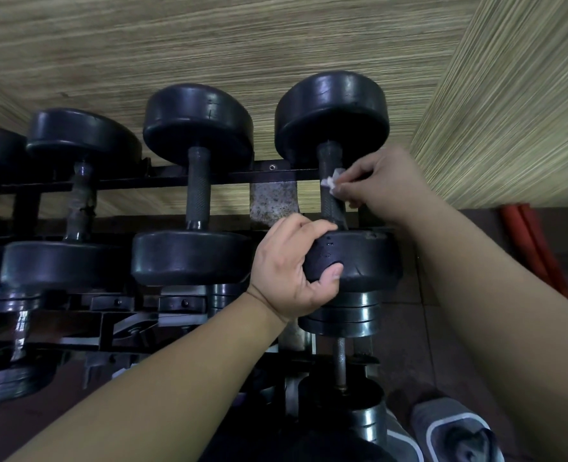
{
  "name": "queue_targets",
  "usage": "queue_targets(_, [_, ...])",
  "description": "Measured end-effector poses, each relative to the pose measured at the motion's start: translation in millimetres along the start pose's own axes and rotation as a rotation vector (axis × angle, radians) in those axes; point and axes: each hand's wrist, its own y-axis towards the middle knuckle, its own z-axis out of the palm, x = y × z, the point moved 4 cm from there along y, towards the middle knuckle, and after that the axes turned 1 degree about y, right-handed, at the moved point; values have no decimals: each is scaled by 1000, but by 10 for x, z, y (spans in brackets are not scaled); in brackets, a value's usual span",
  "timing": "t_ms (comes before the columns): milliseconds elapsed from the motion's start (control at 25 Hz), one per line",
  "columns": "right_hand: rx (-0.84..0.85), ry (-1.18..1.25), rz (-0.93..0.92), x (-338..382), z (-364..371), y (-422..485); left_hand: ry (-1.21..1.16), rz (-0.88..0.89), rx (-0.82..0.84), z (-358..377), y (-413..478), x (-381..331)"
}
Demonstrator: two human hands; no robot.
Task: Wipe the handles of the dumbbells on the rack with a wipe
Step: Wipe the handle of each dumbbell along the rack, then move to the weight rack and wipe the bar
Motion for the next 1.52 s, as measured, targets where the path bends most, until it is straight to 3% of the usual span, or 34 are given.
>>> queue_targets(120, [193, -112, 62, -21, 7, -172, 4, 14, -6, 3, -17, 4])
queue_targets(240, [230, -74, 129, -14, -37, -244, 7, 3, -11, 1, -25, -6])
queue_targets(320, [180, -51, 130, 43, -42, -299, 10, -17, 3, -9, -28, -31])
queue_targets(600, [-129, 457, 129, 265, -282, -771, -22, -186, 255, -165, 86, -124])
queue_targets(720, [-196, 517, 88, 317, -378, -1036, -154, -395, 237, -260, 182, -123])
queue_targets(800, [-228, 531, 67, 339, -368, -1207, -200, -433, 217, -310, 256, -186])
queue_targets(1160, [-373, 543, 80, 497, -360, -1960, 142, -185, 635, -707, 325, -714])
queue_targets(1520, [-713, 170, 173, 706, -586, -3067, 77, 130, 877, -726, 579, -1466])
